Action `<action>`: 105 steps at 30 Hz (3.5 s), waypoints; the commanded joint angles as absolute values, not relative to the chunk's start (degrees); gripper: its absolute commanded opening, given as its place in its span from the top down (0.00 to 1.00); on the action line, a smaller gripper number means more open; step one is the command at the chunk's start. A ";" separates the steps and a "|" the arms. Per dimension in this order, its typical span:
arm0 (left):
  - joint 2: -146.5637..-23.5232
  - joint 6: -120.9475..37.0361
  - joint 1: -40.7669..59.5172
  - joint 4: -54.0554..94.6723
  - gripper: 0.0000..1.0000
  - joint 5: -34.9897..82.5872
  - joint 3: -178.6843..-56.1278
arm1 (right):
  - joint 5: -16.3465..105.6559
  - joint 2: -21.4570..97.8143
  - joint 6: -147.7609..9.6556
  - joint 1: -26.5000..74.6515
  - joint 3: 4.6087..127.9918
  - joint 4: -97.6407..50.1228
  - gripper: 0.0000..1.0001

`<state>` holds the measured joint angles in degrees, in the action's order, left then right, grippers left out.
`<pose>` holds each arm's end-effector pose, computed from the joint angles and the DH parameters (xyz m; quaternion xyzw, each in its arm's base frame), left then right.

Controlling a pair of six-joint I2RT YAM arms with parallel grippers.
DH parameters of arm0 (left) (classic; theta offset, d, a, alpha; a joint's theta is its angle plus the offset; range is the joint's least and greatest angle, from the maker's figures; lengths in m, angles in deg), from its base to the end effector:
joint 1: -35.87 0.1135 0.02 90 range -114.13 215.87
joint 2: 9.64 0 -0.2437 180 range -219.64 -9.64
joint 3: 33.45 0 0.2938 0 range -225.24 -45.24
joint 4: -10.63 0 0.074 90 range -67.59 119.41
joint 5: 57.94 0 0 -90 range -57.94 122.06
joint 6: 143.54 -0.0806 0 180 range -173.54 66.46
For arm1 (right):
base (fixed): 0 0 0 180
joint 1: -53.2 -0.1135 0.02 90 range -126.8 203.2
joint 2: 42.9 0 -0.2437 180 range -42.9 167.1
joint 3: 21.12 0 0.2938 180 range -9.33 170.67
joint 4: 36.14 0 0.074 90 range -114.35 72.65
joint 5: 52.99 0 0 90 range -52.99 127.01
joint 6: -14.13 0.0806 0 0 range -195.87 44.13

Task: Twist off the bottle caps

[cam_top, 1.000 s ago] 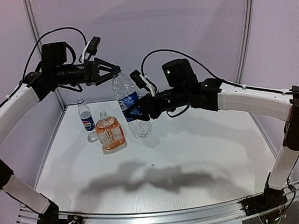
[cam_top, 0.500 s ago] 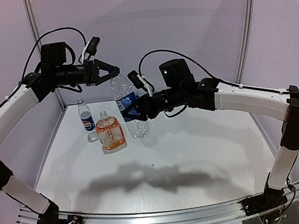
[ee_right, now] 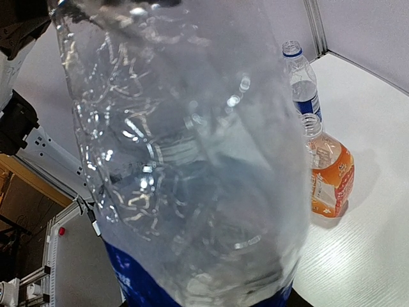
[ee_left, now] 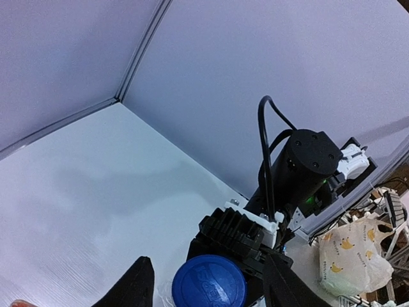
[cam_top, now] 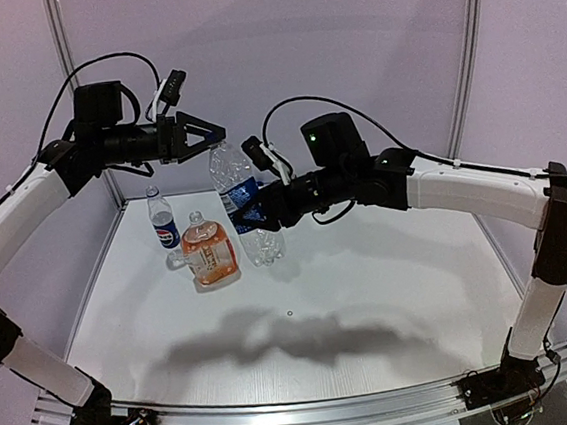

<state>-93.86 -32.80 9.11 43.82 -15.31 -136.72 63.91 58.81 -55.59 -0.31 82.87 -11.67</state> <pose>0.3285 -0.2321 0.4204 0.2845 0.7084 -0.5167 0.3876 0.2669 0.4221 0.3087 -0.3551 0.7364 0.4801 0.3180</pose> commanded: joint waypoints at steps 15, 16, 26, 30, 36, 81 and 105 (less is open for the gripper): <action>-93.08 -33.32 8.48 44.04 0.86 -13.96 -135.92 | 64.26 60.11 -56.24 -1.00 84.88 -9.45 0.58; -93.19 -33.25 8.38 44.32 0.89 -13.87 -135.93 | 63.77 60.03 -56.30 -1.02 84.84 -9.42 0.58; -96.39 -27.18 3.30 59.38 0.99 12.21 -142.47 | 35.42 65.99 -53.81 -1.91 95.78 2.60 0.61; -100.71 -22.76 2.24 70.25 1.00 19.51 -151.42 | 28.44 70.01 -54.80 -3.18 102.39 5.95 0.61; -100.87 -23.09 2.10 69.70 0.96 20.21 -152.75 | 29.08 68.36 -55.67 -3.50 99.49 3.99 0.61; -86.41 -37.68 12.93 43.75 0.18 -24.93 -138.12 | 65.31 56.99 -57.91 -3.83 82.78 -16.37 0.61; -87.23 -38.40 9.36 46.38 0.56 -17.60 -137.33 | 64.58 56.41 -60.69 -5.18 83.57 -14.53 0.63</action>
<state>-86.56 -37.48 10.18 45.31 -19.25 -136.89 64.67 58.63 -59.66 -4.51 83.96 -15.21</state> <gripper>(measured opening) 0.488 0.373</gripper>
